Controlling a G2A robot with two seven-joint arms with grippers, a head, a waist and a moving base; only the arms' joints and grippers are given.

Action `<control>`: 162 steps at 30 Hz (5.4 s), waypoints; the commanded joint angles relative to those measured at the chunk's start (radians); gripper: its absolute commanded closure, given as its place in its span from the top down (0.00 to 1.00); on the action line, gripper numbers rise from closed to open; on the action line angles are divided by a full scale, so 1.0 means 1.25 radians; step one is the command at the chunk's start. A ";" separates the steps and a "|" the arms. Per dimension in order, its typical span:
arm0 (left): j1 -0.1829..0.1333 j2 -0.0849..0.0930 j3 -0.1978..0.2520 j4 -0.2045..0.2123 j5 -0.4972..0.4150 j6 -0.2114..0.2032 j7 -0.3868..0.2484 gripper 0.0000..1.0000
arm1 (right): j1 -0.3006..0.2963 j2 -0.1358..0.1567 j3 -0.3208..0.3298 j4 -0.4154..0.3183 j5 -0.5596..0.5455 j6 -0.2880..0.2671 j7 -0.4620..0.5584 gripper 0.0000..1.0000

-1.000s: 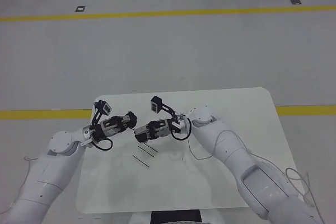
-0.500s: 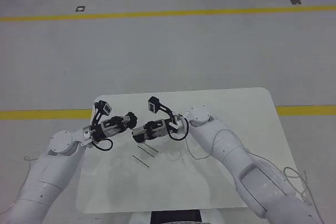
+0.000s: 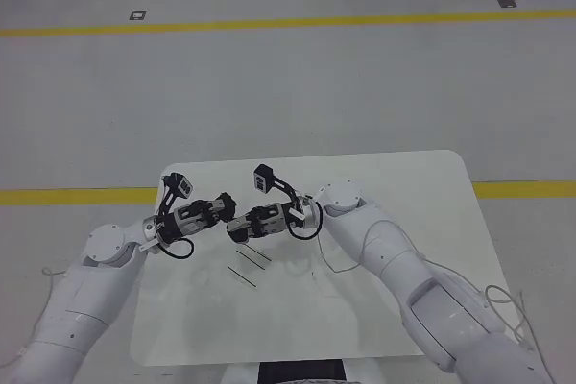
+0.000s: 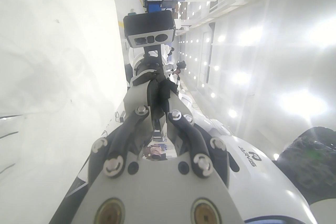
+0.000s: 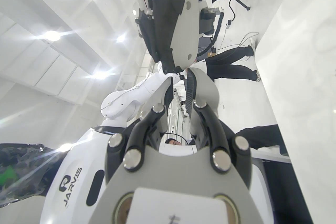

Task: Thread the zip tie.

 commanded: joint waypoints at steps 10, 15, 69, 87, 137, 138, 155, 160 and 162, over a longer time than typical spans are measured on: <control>-0.002 -0.002 0.000 0.001 0.001 0.001 -0.002 0.00 | 0.004 -0.005 0.003 0.011 -0.003 -0.003 0.000 0.00; -0.002 -0.002 -0.001 0.001 0.002 0.002 -0.002 0.00 | 0.005 -0.007 0.005 0.014 -0.005 -0.004 0.000 0.00; -0.002 -0.009 -0.006 0.008 0.003 0.011 -0.008 0.00 | 0.024 -0.059 -0.031 0.051 -0.027 -0.011 0.005 0.23; -0.002 -0.010 -0.006 0.009 0.008 0.012 -0.010 0.00 | 0.034 -0.075 -0.033 0.086 -0.029 -0.019 0.011 0.18; 0.003 -0.014 -0.018 0.009 0.005 0.003 0.014 1.00 | -0.009 -0.041 0.020 0.000 0.007 -0.046 0.011 0.00; 0.003 -0.014 -0.018 0.009 0.005 0.002 0.015 1.00 | -0.012 -0.037 0.019 -0.008 0.017 -0.046 0.011 0.00; 0.007 -0.017 -0.031 0.012 -0.019 -0.004 0.034 1.00 | -0.046 0.029 -0.048 -0.125 0.215 -0.017 0.011 0.00; 0.007 -0.017 -0.031 0.012 -0.016 -0.003 0.036 1.00 | -0.045 0.042 -0.067 -0.134 0.234 -0.006 0.011 0.00; 0.007 -0.017 -0.031 0.012 -0.016 -0.003 0.036 1.00 | -0.045 0.042 -0.067 -0.134 0.234 -0.006 0.011 0.00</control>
